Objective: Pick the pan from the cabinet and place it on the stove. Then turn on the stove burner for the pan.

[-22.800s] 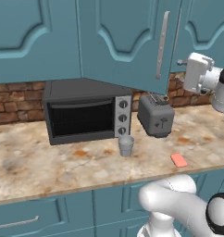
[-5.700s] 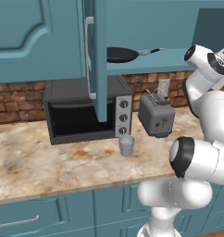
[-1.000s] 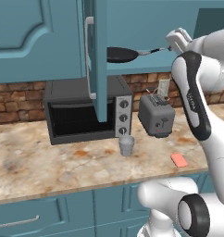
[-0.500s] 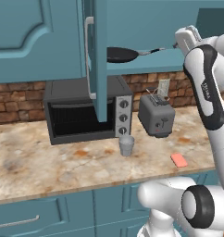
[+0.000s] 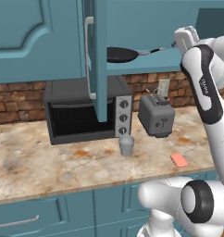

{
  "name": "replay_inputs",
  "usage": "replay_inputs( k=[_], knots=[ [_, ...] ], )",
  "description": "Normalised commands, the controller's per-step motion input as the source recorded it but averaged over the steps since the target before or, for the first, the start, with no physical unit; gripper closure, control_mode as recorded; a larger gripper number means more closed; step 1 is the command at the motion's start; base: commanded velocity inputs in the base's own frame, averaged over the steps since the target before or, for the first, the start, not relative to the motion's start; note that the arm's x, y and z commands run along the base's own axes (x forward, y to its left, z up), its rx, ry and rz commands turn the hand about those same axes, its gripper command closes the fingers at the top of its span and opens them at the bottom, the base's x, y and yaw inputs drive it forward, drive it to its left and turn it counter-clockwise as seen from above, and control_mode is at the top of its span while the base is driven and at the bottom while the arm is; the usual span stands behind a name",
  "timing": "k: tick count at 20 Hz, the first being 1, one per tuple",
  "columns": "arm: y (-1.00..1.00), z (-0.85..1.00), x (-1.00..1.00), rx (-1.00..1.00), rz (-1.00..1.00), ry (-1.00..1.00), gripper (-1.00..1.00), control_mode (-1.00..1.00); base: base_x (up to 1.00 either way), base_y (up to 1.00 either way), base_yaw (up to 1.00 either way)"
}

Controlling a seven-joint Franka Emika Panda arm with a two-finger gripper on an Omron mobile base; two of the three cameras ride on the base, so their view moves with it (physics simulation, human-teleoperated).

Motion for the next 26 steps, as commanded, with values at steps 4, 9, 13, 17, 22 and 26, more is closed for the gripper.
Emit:
replay_inputs(
  k=[4,9,13,17,22,26],
  knots=[
    [0.0,-0.05,0.31,0.03,0.0,0.0,-1.0,-1.0,0.0,0.0,0.0],
    [-0.07,-0.07,0.37,0.04,0.02,0.0,-1.0,-1.0,0.0,0.0,0.0],
    [-0.11,-0.07,0.42,0.05,0.06,0.0,-1.0,-1.0,0.0,0.0,0.0],
    [-0.04,-0.07,0.41,0.01,0.04,0.0,-1.0,-1.0,0.0,0.0,0.0],
    [0.0,-0.04,0.4,0.0,0.02,0.0,-1.0,-1.0,0.0,0.0,0.0],
    [0.0,-0.08,0.37,0.0,0.03,0.0,-1.0,-1.0,0.0,0.0,0.0]
  ],
)
